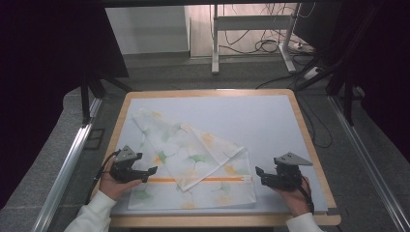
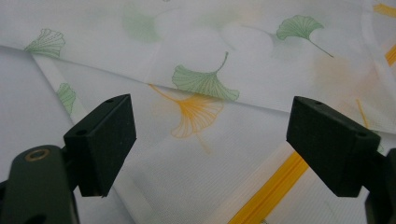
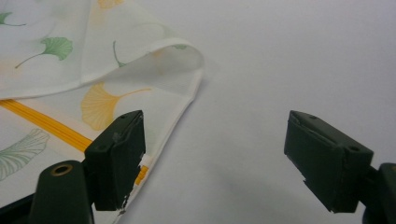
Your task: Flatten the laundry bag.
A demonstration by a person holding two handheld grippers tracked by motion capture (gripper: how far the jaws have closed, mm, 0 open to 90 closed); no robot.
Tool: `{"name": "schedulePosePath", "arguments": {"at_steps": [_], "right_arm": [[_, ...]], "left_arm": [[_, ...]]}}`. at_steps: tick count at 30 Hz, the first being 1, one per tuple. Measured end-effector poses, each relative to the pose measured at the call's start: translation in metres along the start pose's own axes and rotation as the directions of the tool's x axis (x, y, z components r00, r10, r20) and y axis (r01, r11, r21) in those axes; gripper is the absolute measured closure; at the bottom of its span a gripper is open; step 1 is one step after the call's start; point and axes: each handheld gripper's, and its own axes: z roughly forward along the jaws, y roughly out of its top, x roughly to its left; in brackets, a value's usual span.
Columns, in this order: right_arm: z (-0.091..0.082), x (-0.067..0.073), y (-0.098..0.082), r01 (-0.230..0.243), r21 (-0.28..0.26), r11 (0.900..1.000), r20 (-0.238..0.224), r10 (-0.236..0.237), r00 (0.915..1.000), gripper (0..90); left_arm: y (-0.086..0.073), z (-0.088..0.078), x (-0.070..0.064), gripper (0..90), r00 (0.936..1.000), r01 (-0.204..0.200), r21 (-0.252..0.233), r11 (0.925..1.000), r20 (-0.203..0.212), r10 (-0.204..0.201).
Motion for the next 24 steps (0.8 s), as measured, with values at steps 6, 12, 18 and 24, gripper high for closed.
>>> {"name": "schedulePosePath", "arguments": {"at_steps": [6, 12, 18, 24], "right_arm": [[-0.0001, 0.0025, -0.0002, 0.030, 0.001, 1.000, -0.015, -0.030, 0.9994, 21.4], [-0.0010, 0.0048, -0.0006, 0.056, 0.018, 0.998, -0.027, -0.056, 0.9981, 22.6], [0.0007, 0.0060, 0.0015, 0.065, 0.024, 0.998, -0.029, -0.065, 0.9975, 23.2], [0.0010, 0.0074, 0.0055, 0.069, 0.023, 0.997, -0.039, -0.068, 0.9969, 23.9]], "left_arm": [[0.0002, 0.0004, 0.0004, 16.7, 1.0000, 0.002, 0.005, 1.0000, 0.000, -0.002], [0.0005, 0.0010, 0.0010, 18.6, 1.0000, 0.002, 0.007, 1.0000, -0.005, -0.001], [0.0006, 0.0010, 0.0011, 18.8, 1.0000, 0.002, 0.005, 1.0000, -0.009, -0.002], [0.0003, 0.0028, 0.0023, 18.8, 0.9999, 0.007, 0.013, 0.9999, -0.008, -0.007]]}}
